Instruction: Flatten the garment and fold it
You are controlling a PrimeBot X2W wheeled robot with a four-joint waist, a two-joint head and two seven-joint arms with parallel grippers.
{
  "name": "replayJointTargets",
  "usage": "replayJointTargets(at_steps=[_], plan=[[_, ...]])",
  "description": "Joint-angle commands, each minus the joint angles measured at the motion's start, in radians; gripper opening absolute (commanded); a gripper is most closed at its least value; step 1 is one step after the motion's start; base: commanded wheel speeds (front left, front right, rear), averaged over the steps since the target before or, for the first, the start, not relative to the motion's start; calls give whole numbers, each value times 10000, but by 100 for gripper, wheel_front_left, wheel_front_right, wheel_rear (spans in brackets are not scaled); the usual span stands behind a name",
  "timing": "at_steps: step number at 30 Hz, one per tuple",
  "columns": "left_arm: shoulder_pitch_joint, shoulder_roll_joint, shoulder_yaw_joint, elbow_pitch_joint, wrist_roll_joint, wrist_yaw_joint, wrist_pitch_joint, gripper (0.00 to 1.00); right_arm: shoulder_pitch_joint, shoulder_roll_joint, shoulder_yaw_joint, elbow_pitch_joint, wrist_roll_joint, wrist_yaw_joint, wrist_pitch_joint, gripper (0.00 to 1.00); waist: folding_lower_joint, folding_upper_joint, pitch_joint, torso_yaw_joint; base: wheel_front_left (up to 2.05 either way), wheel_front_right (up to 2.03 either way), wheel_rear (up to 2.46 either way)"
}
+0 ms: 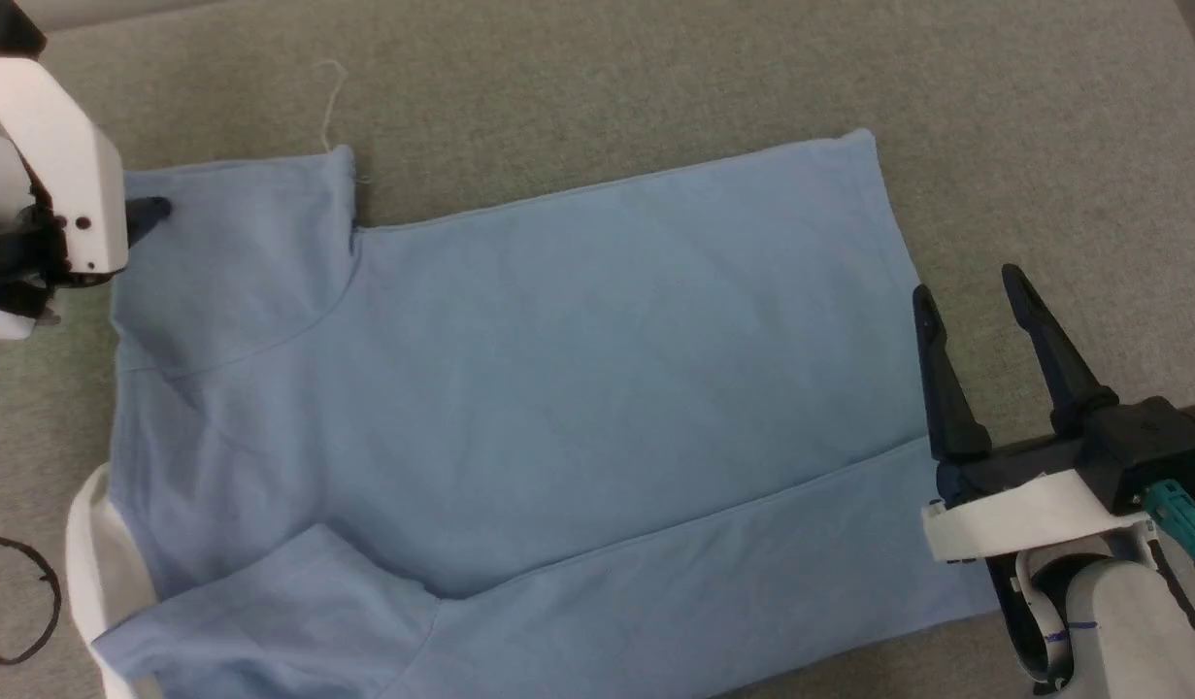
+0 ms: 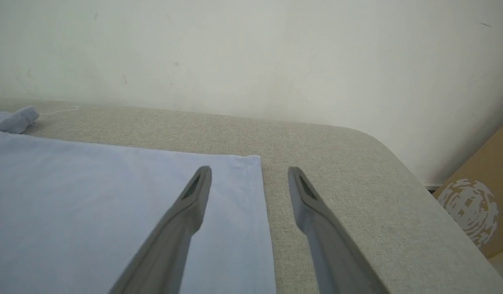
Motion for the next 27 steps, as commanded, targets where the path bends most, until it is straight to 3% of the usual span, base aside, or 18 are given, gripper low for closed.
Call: replayJointTargets(at_steps=[1, 7, 8, 11, 19, 23, 27], plan=[[-142, 52, 44, 13, -13, 108, 43, 100, -153, 40, -22, 31, -33, -11, -52, 100, -2, 0, 398, -348, 0, 0, 0], [-7, 154, -116, -94, -23, 184, 473, 100, -207, 46, -14, 163, 346, -11, -43, 100, -2, 0, 611, -395, 0, 0, 0], [67, 87, -113, -81, -200, 137, 694, 0, -213, 46, -35, 171, 363, -11, -42, 100, -2, 0, 622, -374, 0, 0, 0], [170, -30, -93, -267, -516, 32, 1000, 0, -245, 47, -191, 211, 354, -11, -13, 100, -2, 0, 610, -250, 0, 0, 0], [279, -139, -206, -572, -70, -189, -581, 0, -465, -43, -441, 432, -221, -11, 293, 100, -2, 0, 27, 259, 0, 0, 0], [353, -321, -417, -977, 255, -408, -1794, 0, -581, -629, -538, 474, -97, -11, 1066, 100, -2, 0, -515, 726, 0, 0, 0], [614, -474, -607, -1726, 606, -513, -3162, 0, -745, -1598, -435, 508, 698, -11, 2554, 100, -2, 0, -962, 1235, 0, 0, 0]])
